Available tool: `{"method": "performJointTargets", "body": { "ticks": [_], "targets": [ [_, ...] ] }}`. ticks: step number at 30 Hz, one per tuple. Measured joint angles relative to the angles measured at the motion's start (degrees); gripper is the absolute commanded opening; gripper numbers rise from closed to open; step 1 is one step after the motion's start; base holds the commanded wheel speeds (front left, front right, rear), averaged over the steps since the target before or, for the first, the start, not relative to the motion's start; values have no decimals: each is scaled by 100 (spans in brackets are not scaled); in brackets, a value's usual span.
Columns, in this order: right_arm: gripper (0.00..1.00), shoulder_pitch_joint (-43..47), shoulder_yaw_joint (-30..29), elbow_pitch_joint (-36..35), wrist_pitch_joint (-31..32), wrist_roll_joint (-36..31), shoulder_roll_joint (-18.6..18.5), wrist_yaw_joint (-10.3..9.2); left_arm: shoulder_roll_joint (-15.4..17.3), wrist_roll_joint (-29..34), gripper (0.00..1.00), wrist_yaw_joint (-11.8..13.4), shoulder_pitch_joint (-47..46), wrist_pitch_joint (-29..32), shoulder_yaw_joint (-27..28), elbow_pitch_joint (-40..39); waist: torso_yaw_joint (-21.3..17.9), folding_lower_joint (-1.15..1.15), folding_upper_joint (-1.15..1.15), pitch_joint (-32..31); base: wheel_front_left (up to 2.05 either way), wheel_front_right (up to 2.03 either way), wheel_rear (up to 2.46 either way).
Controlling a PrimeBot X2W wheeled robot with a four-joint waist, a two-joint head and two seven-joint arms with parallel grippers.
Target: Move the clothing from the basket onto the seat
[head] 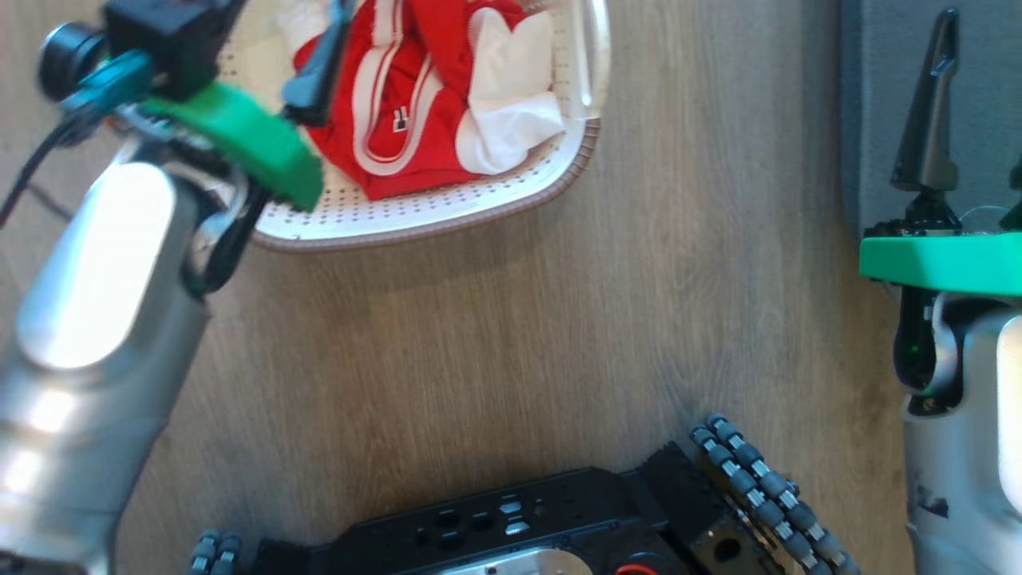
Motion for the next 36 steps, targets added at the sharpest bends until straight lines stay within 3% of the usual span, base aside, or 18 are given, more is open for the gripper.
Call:
{"method": "performJointTargets", "body": {
  "ticks": [3, 8, 12, 25, 36],
  "targets": [
    [100, 13, 64, -45, 0, 63, 1, 0, -185, 98, 100, 21, -258, 296, -189, 98, -119, 0, 0, 25, 0, 0, 0],
    [100, 23, 218, -90, 0, 197, 1, 0, -431, 219, 100, 380, -704, 1260, -403, 692, -340, 0, 0, 205, 0, 0, 0],
    [100, 25, 296, -156, 0, 297, 3, 0, -444, 388, 100, 514, -945, 1741, -557, 1212, -504, 0, 0, 386, 0, 0, 0],
    [100, 43, 630, -301, 0, 549, 10, 0, -277, 391, 100, 693, -1468, 1986, -386, 2575, -950, 1, 0, 921, 0, 0, 0],
    [100, 250, 714, -369, 0, 660, 21, 0, -282, 444, 100, 720, -1763, 1986, -470, 3452, -1081, 0, 0, 925, 0, 0, 0]
  ]
}}
